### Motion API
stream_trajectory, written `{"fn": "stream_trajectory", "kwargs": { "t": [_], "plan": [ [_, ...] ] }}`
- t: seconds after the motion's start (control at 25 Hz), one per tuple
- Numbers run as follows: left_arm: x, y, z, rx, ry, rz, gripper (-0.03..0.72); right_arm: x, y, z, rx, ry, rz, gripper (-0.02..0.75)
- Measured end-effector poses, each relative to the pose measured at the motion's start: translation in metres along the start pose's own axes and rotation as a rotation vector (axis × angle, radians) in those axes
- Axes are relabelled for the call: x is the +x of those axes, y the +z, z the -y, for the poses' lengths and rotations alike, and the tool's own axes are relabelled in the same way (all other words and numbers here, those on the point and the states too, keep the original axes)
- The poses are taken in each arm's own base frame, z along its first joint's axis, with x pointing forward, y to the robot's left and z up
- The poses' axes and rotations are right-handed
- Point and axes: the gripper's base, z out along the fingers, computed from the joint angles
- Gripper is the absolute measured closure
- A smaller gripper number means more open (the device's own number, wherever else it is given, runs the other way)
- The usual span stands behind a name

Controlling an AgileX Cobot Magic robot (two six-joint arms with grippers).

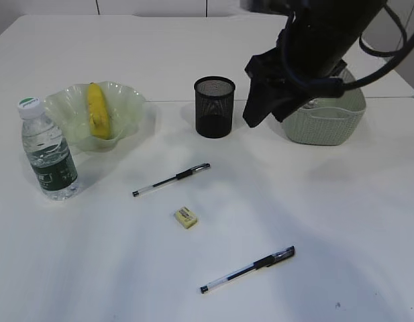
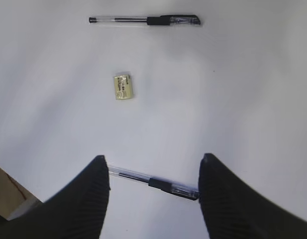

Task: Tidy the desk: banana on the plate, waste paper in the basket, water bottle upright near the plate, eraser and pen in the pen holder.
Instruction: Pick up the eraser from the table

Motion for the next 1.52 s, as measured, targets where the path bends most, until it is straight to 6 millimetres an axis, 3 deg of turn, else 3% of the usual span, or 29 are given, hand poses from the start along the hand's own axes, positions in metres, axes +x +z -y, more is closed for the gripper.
{"fn": "stream_trajectory", "kwargs": {
  "t": [0.44,0.72,1.0,1.28,1.52],
  "plan": [
    [0.003,0.0,0.0,0.001,0.002,-0.037,0.16,-0.003,0.017,-0.018,-0.023,-0.047,-0.039,0.31],
    [0.007,0.0,0.0,0.003,0.002,-0.073,0.16,-0.007,0.049,-0.028,-0.049,-0.075,-0.106,0.31],
    [0.008,0.0,0.0,0.004,0.002,-0.093,0.16,-0.022,0.07,-0.034,-0.069,-0.092,-0.106,0.31],
    [0.011,-0.001,0.0,0.005,0.002,-0.119,0.16,-0.028,0.106,-0.039,-0.071,-0.118,-0.163,0.31],
    [0.013,-0.001,0.001,0.006,0.001,-0.14,0.16,-0.032,0.118,-0.042,-0.041,-0.152,-0.176,0.31]
  ]
}}
